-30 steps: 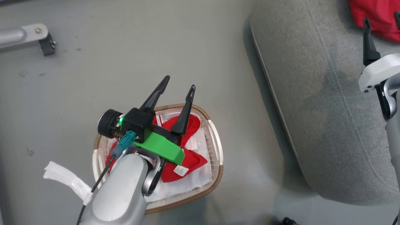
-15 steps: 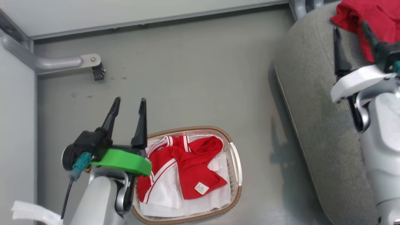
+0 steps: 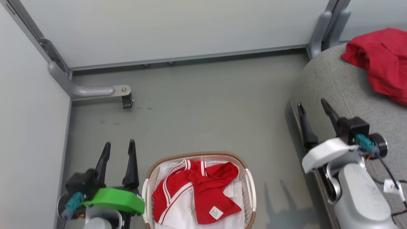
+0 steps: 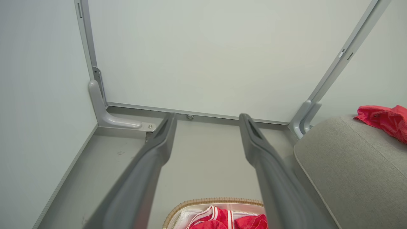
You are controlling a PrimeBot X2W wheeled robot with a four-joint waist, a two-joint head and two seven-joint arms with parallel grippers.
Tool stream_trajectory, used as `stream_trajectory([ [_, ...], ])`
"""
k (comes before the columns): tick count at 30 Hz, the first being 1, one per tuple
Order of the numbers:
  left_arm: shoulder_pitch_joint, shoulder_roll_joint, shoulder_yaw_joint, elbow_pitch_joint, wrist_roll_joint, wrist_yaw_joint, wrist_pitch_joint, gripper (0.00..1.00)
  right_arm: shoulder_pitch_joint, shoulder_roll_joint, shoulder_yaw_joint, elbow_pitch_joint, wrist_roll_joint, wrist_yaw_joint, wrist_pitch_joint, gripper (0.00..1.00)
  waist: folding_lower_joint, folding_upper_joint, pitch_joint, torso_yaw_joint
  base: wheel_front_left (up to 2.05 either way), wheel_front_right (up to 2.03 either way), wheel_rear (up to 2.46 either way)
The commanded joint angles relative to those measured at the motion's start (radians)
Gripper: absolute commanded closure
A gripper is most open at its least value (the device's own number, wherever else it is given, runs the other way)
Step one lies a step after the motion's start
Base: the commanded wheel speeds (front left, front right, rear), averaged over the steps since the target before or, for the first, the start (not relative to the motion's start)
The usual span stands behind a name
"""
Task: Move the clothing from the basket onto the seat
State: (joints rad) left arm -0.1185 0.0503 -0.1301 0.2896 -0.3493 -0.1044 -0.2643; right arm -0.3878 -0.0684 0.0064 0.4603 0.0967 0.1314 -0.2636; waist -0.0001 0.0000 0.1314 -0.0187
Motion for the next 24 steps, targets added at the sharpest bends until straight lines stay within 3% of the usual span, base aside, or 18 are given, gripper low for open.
stream_trajectory([
  [1, 0.030, 0.001, 0.006, -0.001, -0.002, 0.010, 0.000, 0.00, 0.035, 0.003, -0.001, -0.012, 0.000, -0.001, -0.002, 0.00, 0.0001, 0.0000, -0.047, 0.012, 0.00, 0.00, 0.00],
  [11, 0.112, 0.001, -0.009, 0.005, -0.031, 0.024, 0.000, 0.00, 0.200, 0.016, -0.001, -0.080, 0.068, -0.001, -0.002, 0.00, 0.0001, 0.0000, -0.111, 0.017, 0.00, 0.00, 0.00],
  [24, 0.115, 0.001, -0.028, 0.013, -0.036, 0.027, 0.000, 0.00, 0.235, 0.016, 0.010, -0.077, 0.078, -0.001, -0.002, 0.00, 0.0001, 0.0000, -0.120, 0.021, 0.00, 0.00, 0.00],
])
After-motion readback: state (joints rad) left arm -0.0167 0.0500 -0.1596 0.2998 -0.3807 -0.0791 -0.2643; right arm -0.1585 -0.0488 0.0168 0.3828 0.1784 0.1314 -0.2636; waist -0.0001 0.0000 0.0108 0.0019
